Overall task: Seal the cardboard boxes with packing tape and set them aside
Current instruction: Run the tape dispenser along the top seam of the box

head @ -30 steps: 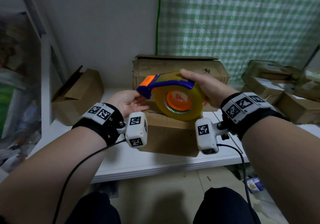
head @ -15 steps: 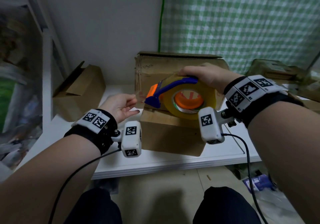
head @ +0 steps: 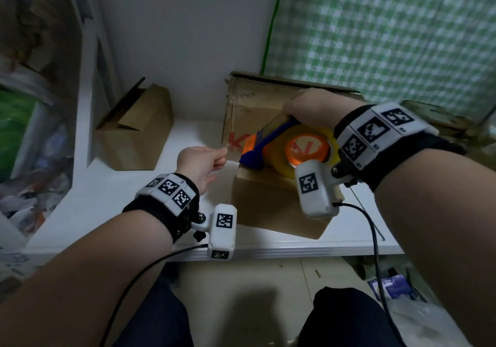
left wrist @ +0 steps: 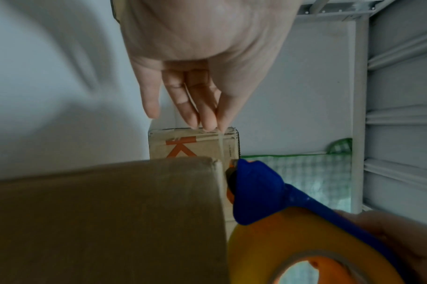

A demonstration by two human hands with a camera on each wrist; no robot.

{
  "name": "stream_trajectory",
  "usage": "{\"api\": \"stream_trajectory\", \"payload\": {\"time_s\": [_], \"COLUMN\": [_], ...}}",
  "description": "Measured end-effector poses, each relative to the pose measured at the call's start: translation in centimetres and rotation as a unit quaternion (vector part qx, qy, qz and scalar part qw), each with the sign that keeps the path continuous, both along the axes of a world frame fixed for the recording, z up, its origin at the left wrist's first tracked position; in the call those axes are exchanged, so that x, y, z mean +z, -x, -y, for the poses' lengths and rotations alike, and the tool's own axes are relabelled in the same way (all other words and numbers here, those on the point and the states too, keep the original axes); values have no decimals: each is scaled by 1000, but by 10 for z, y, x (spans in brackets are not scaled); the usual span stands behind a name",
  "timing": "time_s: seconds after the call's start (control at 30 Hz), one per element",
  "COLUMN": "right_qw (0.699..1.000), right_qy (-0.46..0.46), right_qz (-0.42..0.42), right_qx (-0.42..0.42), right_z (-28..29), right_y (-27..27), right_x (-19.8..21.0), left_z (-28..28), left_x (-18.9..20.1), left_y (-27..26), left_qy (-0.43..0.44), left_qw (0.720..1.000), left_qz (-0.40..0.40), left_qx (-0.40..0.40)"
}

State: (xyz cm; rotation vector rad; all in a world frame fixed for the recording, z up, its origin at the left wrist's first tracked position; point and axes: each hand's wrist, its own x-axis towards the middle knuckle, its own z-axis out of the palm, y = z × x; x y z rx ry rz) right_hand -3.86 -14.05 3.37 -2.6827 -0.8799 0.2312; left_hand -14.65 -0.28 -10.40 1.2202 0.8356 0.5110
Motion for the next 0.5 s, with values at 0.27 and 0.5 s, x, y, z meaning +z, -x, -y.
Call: {"api": "stream_trajectory", "payload": {"time_s": [0.27,0.5], "right_qw": [971,955], "right_qy": [108,160], "right_qz": [209,249], "right_qx": [-43,-20], "right_z": [-13,-24], "right_y": [25,38], "right_x": [-23,-26], "left_z": [3,2], "left_x": [-14,-30], "left_y": [0,-3], "left_qy": [-23,-59], "left_qw": [999,997], "left_qz": [21,14], "left_qx": [20,46]}}
